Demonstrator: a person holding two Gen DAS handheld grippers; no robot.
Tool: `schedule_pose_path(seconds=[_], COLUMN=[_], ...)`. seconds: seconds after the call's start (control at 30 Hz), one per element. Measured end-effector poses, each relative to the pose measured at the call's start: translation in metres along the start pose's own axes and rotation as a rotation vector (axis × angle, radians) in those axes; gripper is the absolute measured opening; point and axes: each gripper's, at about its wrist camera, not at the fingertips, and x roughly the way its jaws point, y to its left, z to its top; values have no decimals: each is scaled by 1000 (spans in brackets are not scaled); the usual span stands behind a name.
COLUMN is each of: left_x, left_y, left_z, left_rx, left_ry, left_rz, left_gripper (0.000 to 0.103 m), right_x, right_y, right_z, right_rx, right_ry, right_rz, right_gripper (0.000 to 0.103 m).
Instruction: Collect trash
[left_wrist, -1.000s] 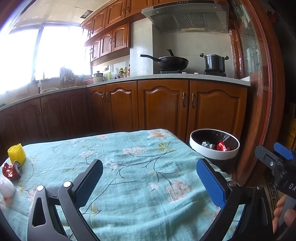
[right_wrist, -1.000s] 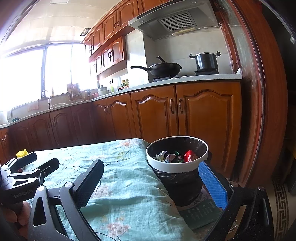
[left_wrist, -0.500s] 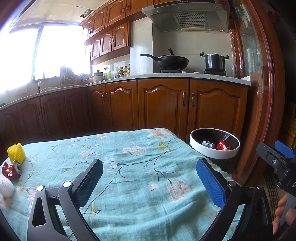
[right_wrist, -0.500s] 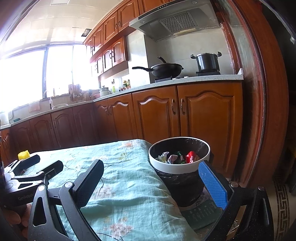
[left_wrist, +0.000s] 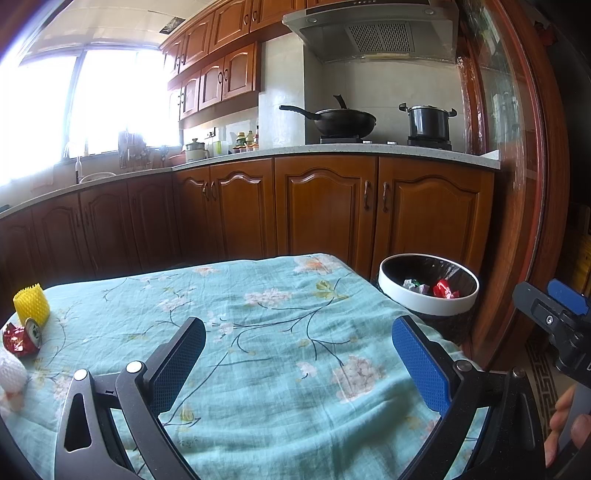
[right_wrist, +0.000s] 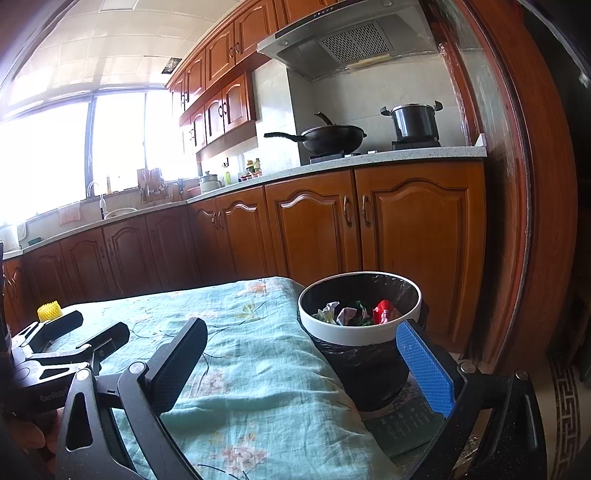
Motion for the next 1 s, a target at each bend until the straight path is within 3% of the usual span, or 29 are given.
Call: schedule_pose_path(seconds=[0.63, 1.0], left_x=[5, 11], left_y=[5, 14], left_z=[3, 8], left_rx=[-3, -33], left_ry=[17, 65], left_rz=[-24, -28], left_gripper=[102, 102], right_x=[-1, 14], right_y=[1, 5], right_z=[4, 3], right_rx=[22, 32], right_ry=[-1, 59], right_rz=[18, 33], right_gripper=[103, 103])
